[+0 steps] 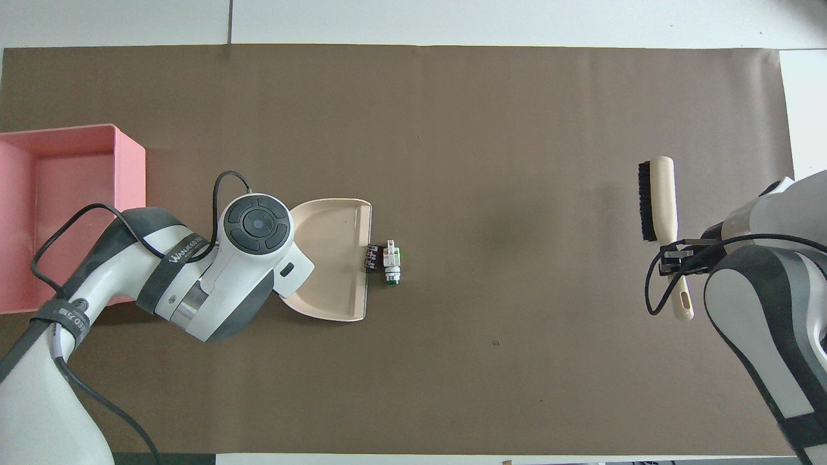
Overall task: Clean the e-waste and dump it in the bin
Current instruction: 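Grasp the dustpan handle with the left gripper while the right gripper grasps the brush, then carry the brush with the right gripper toward the component beside the dustpan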
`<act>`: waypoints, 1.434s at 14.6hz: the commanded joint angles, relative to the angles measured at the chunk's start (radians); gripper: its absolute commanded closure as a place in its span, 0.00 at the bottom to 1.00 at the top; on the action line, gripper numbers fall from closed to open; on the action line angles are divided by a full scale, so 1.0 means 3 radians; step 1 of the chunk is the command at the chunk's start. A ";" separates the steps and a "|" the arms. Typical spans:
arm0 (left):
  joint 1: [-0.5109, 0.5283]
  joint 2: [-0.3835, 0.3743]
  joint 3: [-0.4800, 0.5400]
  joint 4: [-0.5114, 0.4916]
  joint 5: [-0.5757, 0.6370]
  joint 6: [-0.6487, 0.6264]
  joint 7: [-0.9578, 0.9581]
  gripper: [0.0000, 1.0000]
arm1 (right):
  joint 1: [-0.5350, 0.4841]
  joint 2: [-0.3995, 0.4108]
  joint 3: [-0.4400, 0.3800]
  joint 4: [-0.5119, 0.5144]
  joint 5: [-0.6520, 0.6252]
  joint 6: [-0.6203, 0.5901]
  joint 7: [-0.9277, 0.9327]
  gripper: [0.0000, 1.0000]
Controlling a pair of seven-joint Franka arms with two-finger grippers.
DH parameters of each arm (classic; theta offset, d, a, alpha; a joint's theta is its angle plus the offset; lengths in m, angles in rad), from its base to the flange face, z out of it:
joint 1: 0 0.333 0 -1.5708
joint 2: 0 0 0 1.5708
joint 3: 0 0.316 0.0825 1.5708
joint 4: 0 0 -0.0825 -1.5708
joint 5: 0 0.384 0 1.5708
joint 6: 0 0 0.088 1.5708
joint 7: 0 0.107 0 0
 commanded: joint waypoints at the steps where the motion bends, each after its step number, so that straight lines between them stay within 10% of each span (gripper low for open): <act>1: -0.0053 -0.0026 0.0046 -0.0039 0.0075 0.0030 -0.0073 0.58 | 0.0336 -0.0066 0.0013 0.0087 -0.0096 -0.0242 0.0268 1.00; 6: -0.0048 -0.0026 0.0046 0.0032 0.0070 -0.0148 -0.0078 1.00 | 0.1093 -0.0102 0.0033 -0.0046 -0.0091 -0.0177 0.0921 1.00; 21: -0.0135 -0.0021 0.0041 0.0048 0.0305 -0.0236 0.0091 1.00 | 0.2592 0.0756 0.0054 -0.0016 0.0165 0.0968 0.2353 1.00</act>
